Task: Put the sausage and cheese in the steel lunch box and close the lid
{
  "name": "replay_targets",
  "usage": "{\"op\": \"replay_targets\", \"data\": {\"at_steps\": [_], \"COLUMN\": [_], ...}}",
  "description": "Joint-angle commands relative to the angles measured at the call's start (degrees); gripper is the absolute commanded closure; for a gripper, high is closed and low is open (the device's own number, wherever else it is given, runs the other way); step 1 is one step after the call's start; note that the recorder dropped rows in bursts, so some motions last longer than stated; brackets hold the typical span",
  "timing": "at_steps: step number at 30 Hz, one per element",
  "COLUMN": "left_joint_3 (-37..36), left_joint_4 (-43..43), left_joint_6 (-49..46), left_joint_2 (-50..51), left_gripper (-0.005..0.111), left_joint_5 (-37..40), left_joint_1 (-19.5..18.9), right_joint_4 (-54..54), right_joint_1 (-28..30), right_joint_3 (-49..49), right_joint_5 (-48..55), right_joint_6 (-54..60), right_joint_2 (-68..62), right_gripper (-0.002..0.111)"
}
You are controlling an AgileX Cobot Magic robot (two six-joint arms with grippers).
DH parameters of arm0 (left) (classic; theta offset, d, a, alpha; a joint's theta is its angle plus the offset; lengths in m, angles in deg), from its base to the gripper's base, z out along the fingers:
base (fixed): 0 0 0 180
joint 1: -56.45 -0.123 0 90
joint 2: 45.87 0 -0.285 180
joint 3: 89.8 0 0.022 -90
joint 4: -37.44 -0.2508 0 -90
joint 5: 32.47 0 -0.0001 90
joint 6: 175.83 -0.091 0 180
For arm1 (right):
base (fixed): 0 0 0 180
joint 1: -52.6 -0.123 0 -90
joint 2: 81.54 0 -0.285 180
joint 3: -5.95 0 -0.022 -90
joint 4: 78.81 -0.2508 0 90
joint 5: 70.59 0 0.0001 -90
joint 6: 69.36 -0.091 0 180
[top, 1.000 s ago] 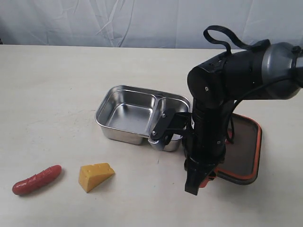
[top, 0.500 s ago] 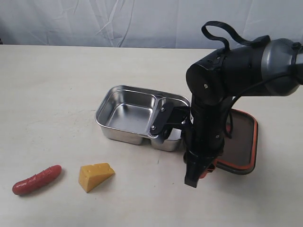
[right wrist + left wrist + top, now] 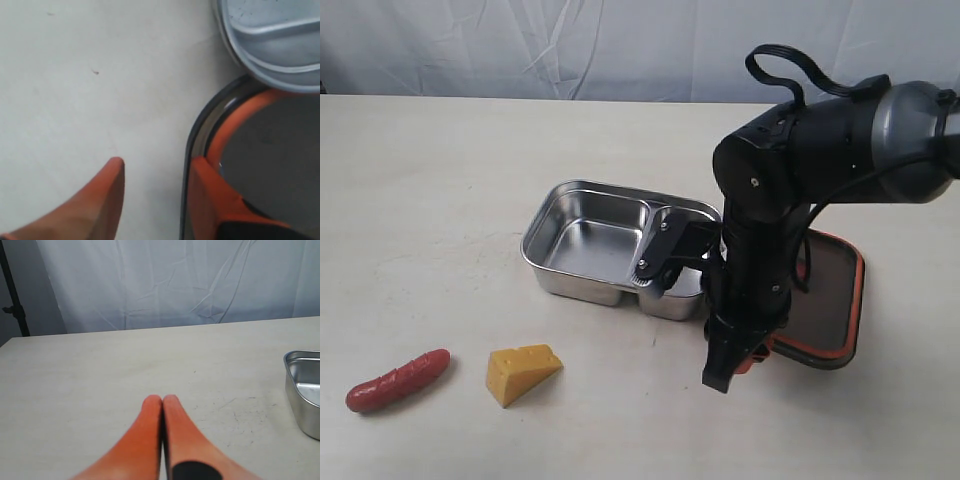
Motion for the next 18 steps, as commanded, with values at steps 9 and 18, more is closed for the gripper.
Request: {"op": "replay_targets", "data": {"at_steps": [9,18], "left_joint_3": [-0.2,-0.2], "left_joint_4": [-0.1,-0.1], "left_joint_6": [0.2,0.2], "left_joint_2": [-0.2,-0.2], "left_gripper": [0.106,0.106], "left_joint_5": [-0.8,-0.8], "left_joint_1": [0.4,0.4], "right_joint_4": [1.5,1.3], "right_joint_1": [0.1,0.1], "right_joint_3": [-0.4,-0.4], "right_joint_5": [4.0,4.0], "right_joint_6": [-0.2,-0.5], "right_joint_2": [0.1,0.1], "right_gripper": [0.067,0.067]}}
